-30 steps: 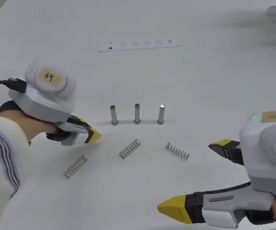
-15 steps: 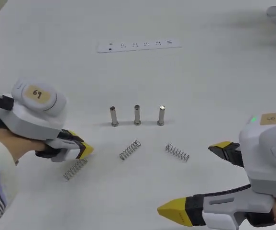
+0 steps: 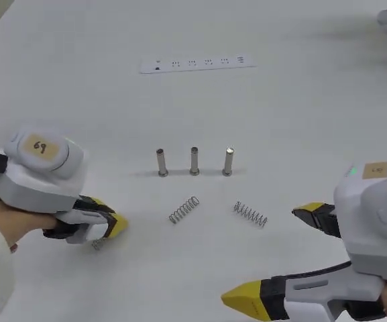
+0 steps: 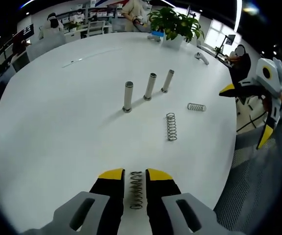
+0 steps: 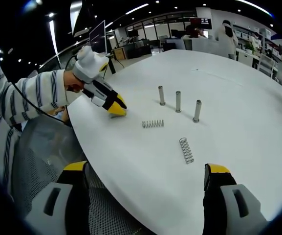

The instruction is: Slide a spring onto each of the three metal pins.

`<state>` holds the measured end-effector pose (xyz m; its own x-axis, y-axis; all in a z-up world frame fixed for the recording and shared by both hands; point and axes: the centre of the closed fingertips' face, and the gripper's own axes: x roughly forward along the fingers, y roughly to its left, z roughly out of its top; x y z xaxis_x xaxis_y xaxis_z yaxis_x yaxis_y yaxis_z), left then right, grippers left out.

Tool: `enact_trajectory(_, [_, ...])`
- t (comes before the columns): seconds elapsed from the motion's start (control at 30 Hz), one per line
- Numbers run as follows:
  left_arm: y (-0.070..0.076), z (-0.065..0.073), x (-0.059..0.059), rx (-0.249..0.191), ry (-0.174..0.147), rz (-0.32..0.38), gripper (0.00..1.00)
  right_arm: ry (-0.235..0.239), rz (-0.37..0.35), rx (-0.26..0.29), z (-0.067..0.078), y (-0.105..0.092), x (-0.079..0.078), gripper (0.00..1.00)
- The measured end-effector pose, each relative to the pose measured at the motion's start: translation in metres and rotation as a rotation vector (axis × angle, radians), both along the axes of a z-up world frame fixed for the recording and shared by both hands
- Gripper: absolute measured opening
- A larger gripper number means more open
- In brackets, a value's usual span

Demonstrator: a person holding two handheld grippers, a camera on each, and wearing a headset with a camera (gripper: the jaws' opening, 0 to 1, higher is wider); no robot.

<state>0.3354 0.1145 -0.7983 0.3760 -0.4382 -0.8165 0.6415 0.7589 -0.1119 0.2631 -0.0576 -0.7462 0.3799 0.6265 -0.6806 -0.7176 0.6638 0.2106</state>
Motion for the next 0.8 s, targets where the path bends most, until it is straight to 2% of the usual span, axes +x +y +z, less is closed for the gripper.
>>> enact_trajectory(0.37, [0.01,-0.001,-0.016,0.02,0.0,0.01,0.1,0.009,0.001,-0.019,-0.005,-0.002,-0.002,0.97])
enact_trajectory(0.47, [0.014,0.0,-0.017,0.047,-0.018,-0.002,0.12,0.012,0.001,-0.014,-0.005,-0.001,-0.002,0.97])
enact_trajectory(0.6, [0.015,0.001,-0.019,0.046,-0.014,-0.005,0.12,0.013,0.001,-0.014,-0.005,-0.001,-0.002,0.97])
enact_trajectory(0.8, [0.02,-0.002,-0.026,0.075,-0.003,-0.03,0.12,0.002,-0.019,-0.012,-0.004,-0.002,0.001,0.99])
